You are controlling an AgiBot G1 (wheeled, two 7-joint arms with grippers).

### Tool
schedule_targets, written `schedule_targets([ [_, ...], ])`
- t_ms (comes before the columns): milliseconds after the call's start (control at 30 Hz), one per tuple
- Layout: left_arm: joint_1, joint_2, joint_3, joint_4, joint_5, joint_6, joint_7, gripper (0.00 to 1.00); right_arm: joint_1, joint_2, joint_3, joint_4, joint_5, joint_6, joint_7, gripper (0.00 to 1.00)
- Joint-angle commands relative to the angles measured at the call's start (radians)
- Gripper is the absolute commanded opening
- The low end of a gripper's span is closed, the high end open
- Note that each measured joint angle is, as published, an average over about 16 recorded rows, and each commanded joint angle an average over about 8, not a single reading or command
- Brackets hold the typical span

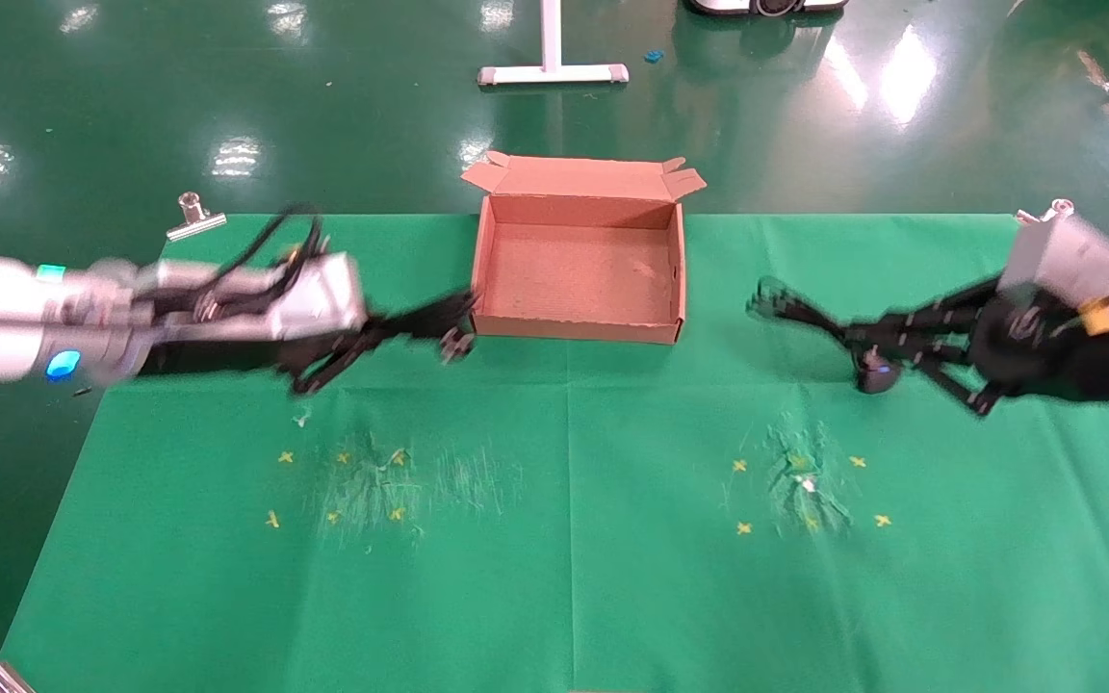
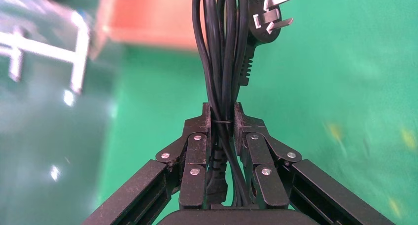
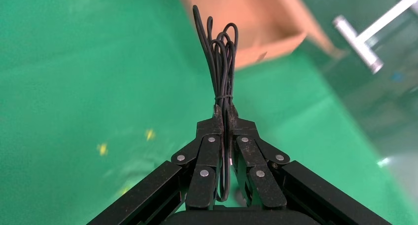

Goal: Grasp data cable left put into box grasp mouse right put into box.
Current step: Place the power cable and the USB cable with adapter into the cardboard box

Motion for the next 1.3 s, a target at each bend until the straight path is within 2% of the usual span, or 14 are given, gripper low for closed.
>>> schedule_targets([
  [33,-0.035,0.021,-0.011,0.005,-0.019,0.001,-0.008,0.0,-0.004,0.024,0.018,0.057,0.026,-0.001,0.023,0.0],
  [167,-0.05,0.151,0.021,0.038,0.062,-0.088,-0.033,0.0,0.007,0.075,0.047,0.196,0.047,0.017,0.107,0.0],
  [333,-0.037,0.33,0.094,0.112,0.263,-0.239,-0.084,0.0,0.041,0.148,0.082,0.351,0.064,0.028,0.222,0.0],
  [433,-0.028,0.396,0.161,0.152,0.376,-0.331,-0.136,0.0,0.076,0.185,0.1,0.403,0.073,0.016,0.268,0.0],
  [733,-0.025,0.422,0.423,0.213,0.59,-0.56,-0.369,0.0,0.193,0.231,0.116,0.424,0.084,-0.061,0.319,0.0],
  [1067,-0.075,0.422,0.58,0.339,0.679,-0.656,-0.608,0.0,0.253,0.196,0.093,0.424,0.063,-0.09,0.344,0.0],
  [1100,-0.081,0.423,0.592,0.346,0.684,-0.657,-0.631,0.09,0.258,0.192,0.09,0.424,0.06,-0.09,0.346,0.0],
  [1300,-0.114,0.424,0.667,0.353,0.716,-0.621,-0.764,0.84,0.274,0.172,0.077,0.423,0.043,-0.09,0.353,0.0],
])
